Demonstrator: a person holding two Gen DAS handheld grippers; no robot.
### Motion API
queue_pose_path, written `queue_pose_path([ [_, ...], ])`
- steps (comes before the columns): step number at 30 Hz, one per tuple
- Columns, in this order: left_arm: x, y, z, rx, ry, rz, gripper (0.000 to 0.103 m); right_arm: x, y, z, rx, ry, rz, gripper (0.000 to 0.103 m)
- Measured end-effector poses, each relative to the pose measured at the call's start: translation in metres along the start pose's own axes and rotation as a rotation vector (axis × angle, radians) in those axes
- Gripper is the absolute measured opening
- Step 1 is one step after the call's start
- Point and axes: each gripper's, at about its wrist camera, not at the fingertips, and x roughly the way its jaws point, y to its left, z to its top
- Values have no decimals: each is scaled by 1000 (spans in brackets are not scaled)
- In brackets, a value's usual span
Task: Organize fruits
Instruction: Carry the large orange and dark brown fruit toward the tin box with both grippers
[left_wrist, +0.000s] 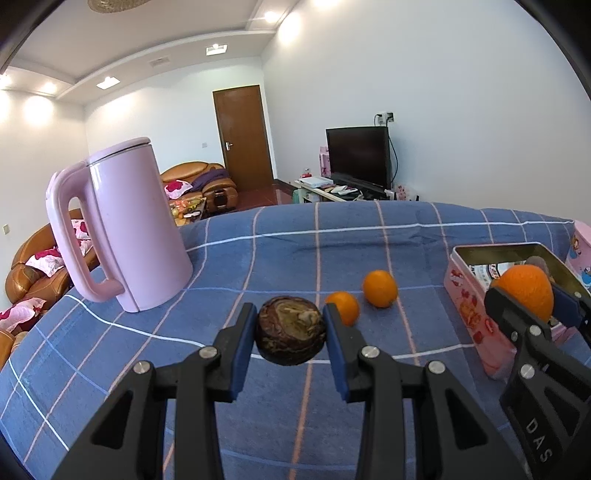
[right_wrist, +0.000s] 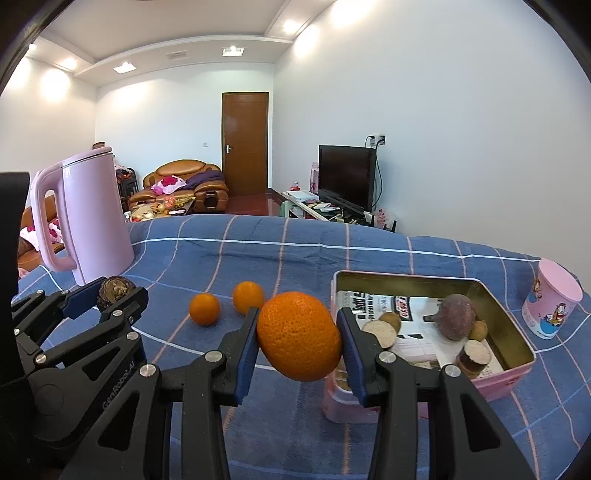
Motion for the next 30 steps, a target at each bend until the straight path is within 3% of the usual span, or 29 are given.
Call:
queue_pose_path([
  [30, -16, -79, -3, 52, 23, -94, 39, -19, -85, -10, 2, -23, -103, 44],
])
